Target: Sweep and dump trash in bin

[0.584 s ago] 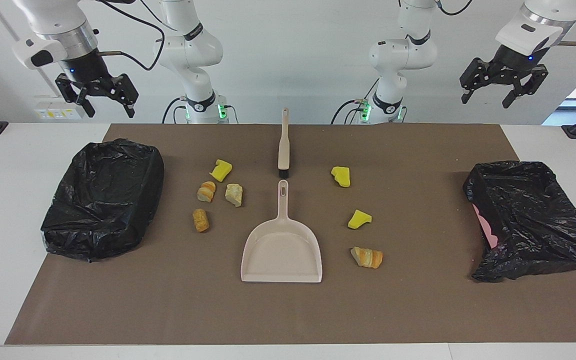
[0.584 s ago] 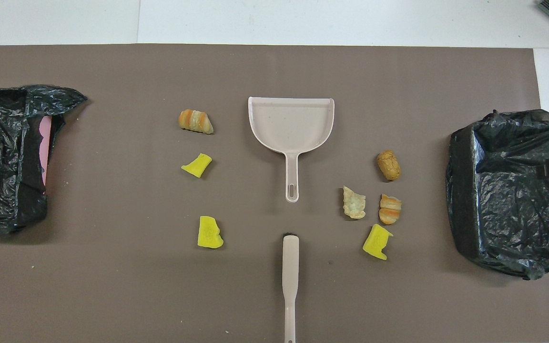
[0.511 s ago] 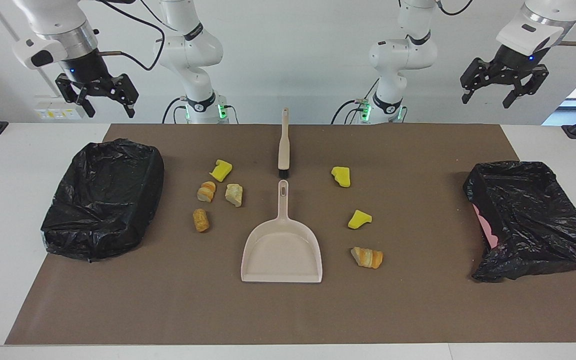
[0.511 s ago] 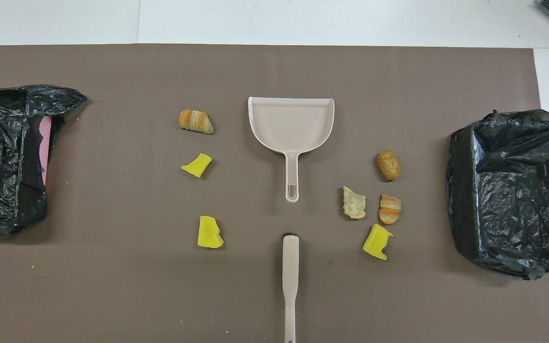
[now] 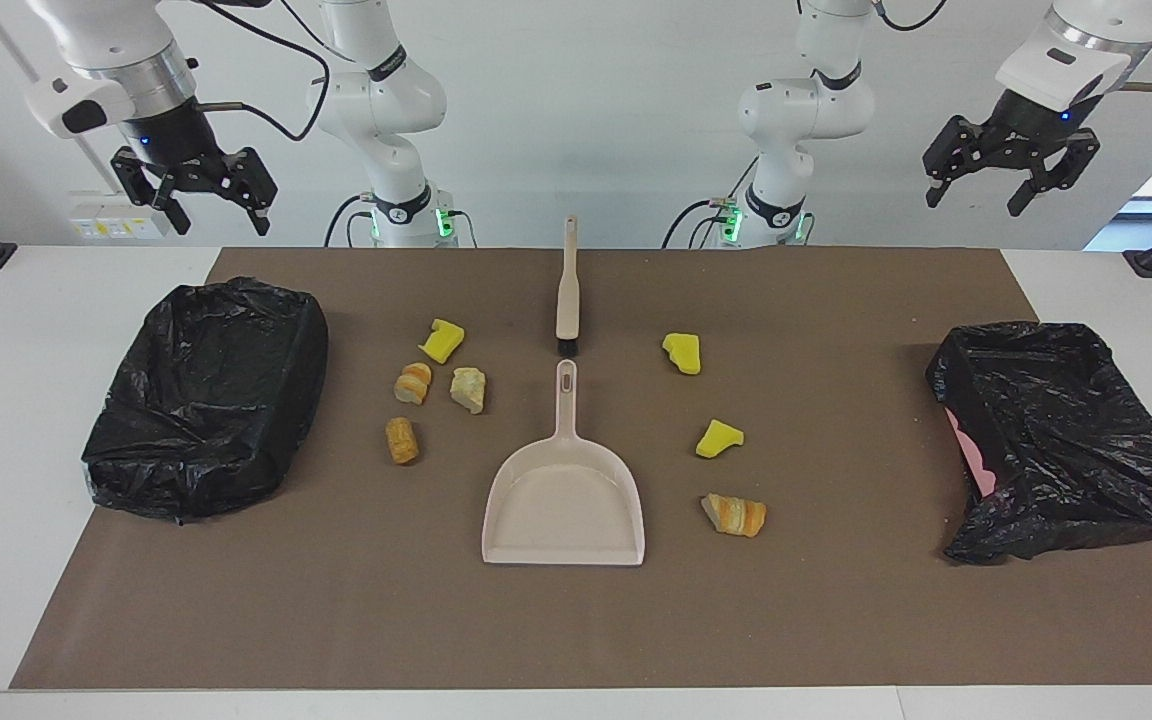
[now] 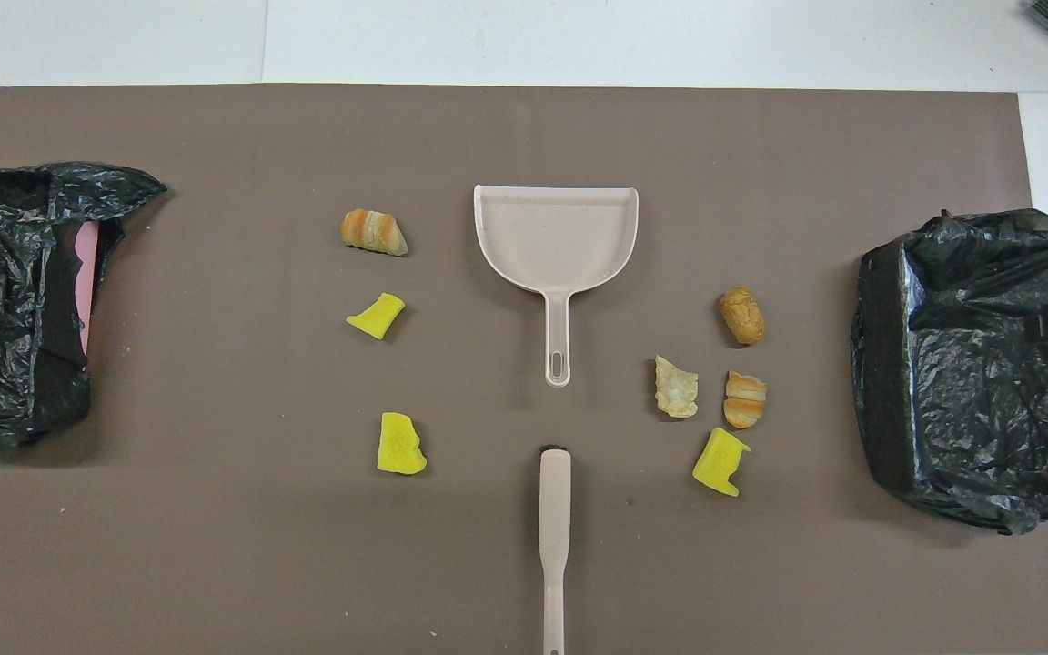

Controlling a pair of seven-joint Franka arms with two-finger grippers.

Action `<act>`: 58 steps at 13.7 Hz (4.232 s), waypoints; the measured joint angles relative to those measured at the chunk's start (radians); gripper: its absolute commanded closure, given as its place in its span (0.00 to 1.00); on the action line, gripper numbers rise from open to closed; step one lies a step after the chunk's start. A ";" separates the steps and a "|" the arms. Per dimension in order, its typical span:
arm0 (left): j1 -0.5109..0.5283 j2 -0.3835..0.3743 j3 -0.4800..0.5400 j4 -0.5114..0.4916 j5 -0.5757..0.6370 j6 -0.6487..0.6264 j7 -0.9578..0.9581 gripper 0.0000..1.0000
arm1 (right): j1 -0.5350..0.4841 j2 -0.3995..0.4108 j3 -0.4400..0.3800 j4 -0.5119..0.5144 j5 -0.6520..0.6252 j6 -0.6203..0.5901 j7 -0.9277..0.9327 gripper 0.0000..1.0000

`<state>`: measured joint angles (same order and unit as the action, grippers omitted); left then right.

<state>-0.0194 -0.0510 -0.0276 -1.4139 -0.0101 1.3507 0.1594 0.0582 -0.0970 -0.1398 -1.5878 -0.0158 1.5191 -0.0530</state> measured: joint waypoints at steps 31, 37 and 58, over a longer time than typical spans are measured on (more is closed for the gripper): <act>-0.060 -0.041 -0.201 -0.097 -0.068 0.008 -0.117 0.00 | -0.001 0.000 0.000 -0.001 0.000 0.000 0.000 0.00; -0.372 -0.074 -0.216 -0.338 -0.070 0.199 -0.498 0.00 | -0.001 0.000 0.000 -0.001 0.000 0.000 0.000 0.00; -0.863 0.051 -0.215 -0.812 -0.071 0.782 -1.009 0.00 | -0.003 -0.001 0.000 -0.004 0.000 0.000 0.000 0.00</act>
<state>-0.8827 0.0004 -0.2429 -2.2261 -0.0812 2.1323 -0.8492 0.0549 -0.0977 -0.1400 -1.5914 -0.0160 1.5191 -0.0530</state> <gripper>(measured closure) 0.000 0.000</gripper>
